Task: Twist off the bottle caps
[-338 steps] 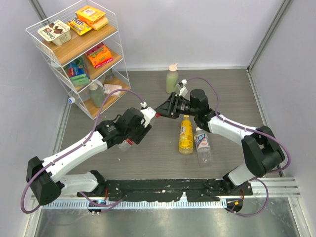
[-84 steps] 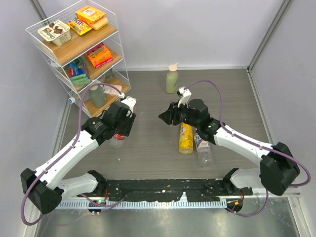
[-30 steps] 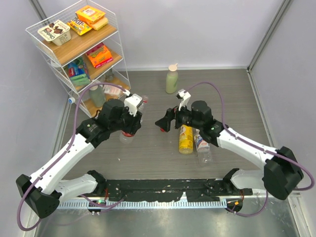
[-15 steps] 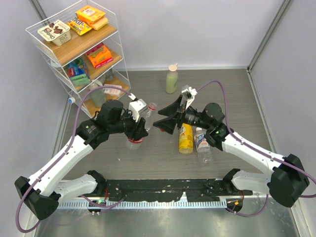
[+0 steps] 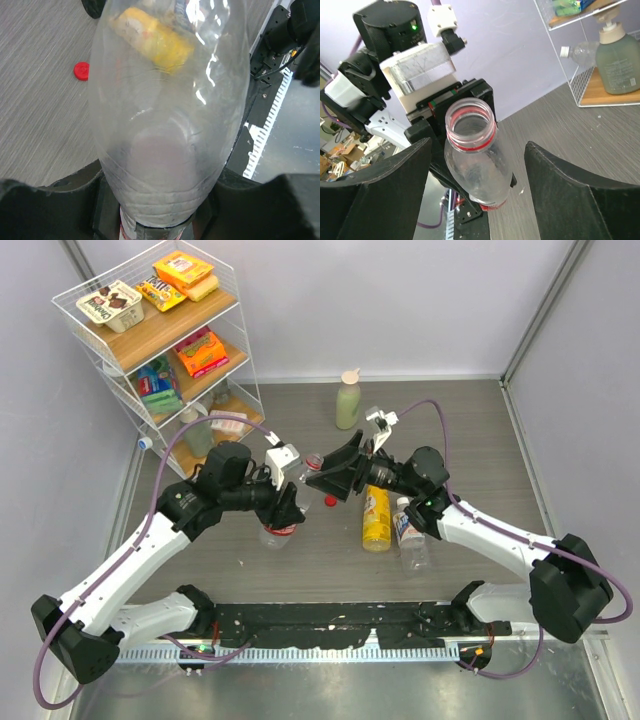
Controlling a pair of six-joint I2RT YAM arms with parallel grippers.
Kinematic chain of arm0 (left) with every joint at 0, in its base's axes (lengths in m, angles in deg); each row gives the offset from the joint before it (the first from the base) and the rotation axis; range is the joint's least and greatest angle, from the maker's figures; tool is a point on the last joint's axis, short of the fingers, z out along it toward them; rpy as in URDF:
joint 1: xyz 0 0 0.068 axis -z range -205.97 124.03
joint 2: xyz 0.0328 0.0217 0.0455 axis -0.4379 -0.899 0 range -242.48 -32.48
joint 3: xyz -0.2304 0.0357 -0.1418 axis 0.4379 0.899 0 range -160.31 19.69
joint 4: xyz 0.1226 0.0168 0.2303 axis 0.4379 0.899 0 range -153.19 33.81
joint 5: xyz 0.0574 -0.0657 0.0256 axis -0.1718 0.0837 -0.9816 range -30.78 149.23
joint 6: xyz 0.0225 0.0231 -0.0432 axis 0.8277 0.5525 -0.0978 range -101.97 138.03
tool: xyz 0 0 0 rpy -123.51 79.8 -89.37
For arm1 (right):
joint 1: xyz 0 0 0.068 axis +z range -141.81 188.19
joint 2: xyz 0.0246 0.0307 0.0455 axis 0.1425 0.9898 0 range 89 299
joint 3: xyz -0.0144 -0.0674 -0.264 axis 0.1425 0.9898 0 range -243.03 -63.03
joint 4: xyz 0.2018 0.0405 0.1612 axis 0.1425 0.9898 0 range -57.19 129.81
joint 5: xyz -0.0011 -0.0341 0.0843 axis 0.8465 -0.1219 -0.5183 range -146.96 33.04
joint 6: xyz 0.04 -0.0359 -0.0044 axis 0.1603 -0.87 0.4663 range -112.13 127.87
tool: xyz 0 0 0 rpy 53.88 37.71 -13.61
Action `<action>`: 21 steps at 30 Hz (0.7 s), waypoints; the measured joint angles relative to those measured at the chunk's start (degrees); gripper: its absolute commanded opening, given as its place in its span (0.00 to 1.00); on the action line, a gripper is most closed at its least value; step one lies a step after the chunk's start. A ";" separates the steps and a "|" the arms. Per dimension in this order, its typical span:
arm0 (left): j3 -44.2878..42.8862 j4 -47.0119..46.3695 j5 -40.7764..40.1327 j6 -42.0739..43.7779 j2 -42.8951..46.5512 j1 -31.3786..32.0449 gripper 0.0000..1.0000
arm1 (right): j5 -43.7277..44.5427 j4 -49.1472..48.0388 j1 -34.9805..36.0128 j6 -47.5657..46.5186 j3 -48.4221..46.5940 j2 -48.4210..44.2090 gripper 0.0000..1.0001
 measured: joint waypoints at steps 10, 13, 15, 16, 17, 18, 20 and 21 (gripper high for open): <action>0.00 0.00 1.22 0.00 0.00 0.00 0.11 | 0.59 -3.69 0.00 2.56 -0.52 0.37 0.70; 0.07 -0.02 1.42 0.00 0.00 0.00 0.12 | 0.59 -4.31 0.00 3.06 -0.90 1.38 0.66; 0.13 -0.02 1.42 0.00 -0.02 0.00 0.11 | 0.57 -4.76 0.00 3.67 -1.18 2.21 0.63; 0.20 0.00 1.44 0.00 -0.02 0.00 0.11 | 0.57 -5.09 0.00 4.04 -1.27 2.62 0.60; 0.22 0.02 1.44 0.00 -0.11 0.00 0.11 | 0.59 -5.35 0.00 4.31 -1.31 2.95 0.60; 0.24 0.00 1.46 0.00 -0.22 0.00 0.11 | 0.57 -5.70 0.00 4.63 -1.36 3.34 0.60; 0.24 0.02 1.51 0.00 -0.46 0.00 0.12 | 0.59 -6.03 0.00 5.11 -1.42 3.89 0.60; 0.24 0.02 1.53 0.00 -0.57 0.00 0.12 | 0.63 -6.08 0.00 5.35 -1.42 4.02 0.59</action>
